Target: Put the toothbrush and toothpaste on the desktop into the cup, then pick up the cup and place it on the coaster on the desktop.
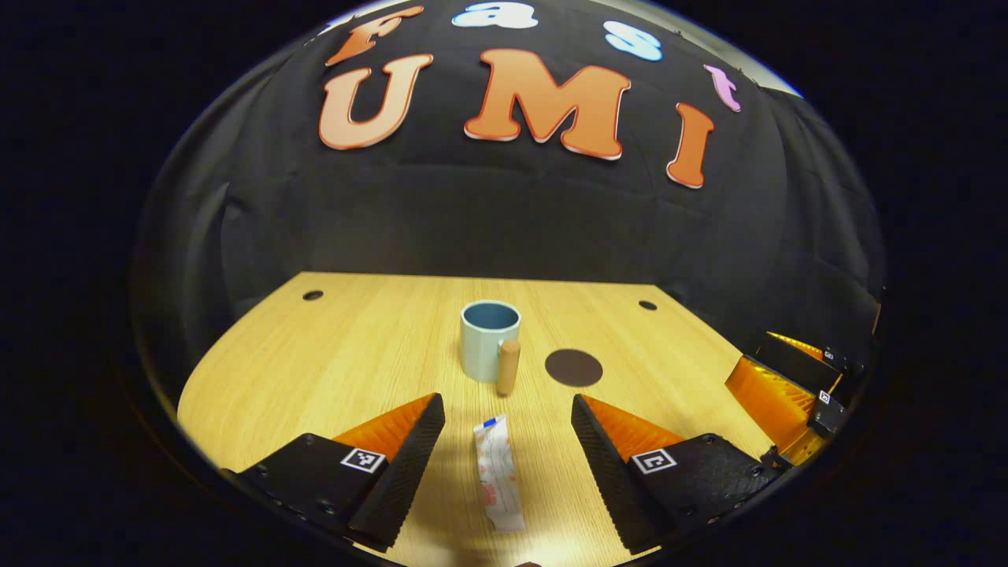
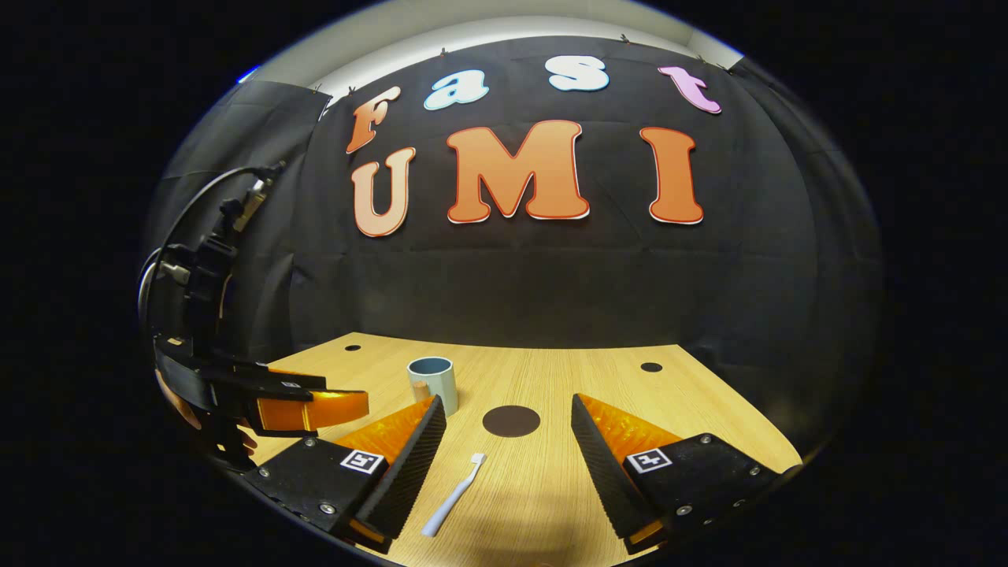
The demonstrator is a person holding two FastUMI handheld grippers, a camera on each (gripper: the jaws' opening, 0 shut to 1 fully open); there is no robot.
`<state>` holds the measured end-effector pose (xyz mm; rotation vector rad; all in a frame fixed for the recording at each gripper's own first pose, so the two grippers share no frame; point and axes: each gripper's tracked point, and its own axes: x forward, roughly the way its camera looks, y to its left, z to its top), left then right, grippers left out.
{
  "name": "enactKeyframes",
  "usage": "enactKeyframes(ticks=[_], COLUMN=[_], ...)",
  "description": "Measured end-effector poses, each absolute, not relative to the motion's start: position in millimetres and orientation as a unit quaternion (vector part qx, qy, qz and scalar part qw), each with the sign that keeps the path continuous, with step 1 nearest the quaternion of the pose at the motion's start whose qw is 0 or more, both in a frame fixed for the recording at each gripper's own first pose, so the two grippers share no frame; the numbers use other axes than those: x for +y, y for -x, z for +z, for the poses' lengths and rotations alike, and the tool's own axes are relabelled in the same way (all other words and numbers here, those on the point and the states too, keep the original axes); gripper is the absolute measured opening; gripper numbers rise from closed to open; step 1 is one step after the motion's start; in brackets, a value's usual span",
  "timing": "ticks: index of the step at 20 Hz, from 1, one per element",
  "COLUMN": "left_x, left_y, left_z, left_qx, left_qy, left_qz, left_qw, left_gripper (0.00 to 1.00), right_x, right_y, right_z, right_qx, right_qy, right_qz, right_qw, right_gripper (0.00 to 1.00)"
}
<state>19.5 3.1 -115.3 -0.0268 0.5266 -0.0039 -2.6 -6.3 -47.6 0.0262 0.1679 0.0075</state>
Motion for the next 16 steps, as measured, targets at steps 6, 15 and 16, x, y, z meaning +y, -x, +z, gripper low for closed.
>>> enactKeyframes(ticks=[6,15,16], left_x=[7,13,14], left_y=[-25,-23,-22], left_z=[-163,-193,-197], left_qx=[0.376,0.472,0.482], left_qy=[0.009,0.0,0.002], left_qz=[-0.009,-0.012,-0.015], left_qw=[0.927,0.882,0.876], left_gripper=[0.94,0.83,0.84], right_x=[-1,15,17], right_y=[0,-8,-9], right_z=[-66,-112,-118], right_qx=[0.124,0.247,0.265], right_qy=[-0.02,-0.031,-0.035], right_qz=[0.013,0.033,0.032], right_qw=[0.992,0.968,0.963], right_gripper=[0.95,0.91,0.89])
